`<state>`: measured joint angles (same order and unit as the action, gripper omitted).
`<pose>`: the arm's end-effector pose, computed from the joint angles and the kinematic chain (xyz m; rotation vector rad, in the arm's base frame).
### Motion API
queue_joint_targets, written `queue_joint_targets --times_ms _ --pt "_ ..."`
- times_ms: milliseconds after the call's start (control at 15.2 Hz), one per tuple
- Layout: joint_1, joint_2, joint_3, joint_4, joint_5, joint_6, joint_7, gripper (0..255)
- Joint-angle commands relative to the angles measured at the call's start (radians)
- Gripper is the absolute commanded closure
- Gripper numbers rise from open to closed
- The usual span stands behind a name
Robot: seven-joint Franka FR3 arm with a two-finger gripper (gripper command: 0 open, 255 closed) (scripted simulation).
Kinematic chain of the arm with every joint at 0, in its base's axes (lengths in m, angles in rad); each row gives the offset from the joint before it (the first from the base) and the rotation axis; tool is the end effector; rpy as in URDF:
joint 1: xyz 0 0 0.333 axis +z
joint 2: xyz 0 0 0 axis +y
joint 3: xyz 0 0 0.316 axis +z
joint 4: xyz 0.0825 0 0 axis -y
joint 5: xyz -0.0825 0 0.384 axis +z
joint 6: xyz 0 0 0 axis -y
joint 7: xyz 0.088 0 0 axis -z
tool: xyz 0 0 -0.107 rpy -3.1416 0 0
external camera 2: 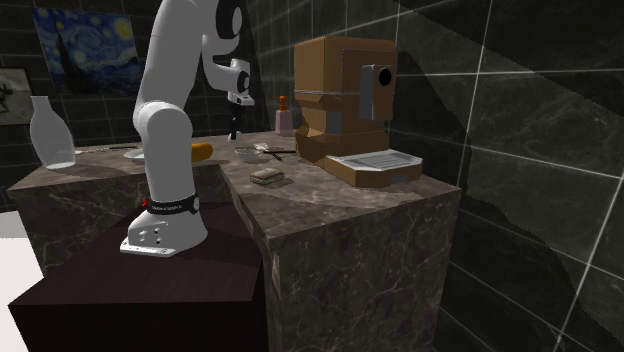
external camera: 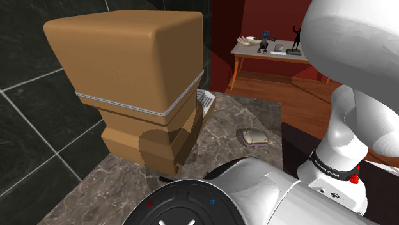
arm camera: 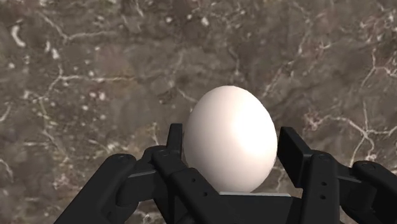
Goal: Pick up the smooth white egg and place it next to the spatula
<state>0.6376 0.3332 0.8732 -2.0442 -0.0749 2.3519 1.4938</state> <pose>0.0558 0.5920 0.3427 -3.0173 -0.0422 0.2865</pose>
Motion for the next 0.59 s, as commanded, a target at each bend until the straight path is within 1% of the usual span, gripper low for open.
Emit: queue_joint_targets --times_ms 0,264,330,528 --pt "0.001 0.001 -0.001 0.0 -0.001 0.002 0.001 255" --pt "0.001 0.001 -0.001 0.0 -0.001 0.002 0.001 255" --pt "0.001 0.001 -0.001 0.0 -0.001 0.002 0.001 0" --pt "0.001 0.001 -0.001 -0.001 -0.001 0.002 0.0 0"
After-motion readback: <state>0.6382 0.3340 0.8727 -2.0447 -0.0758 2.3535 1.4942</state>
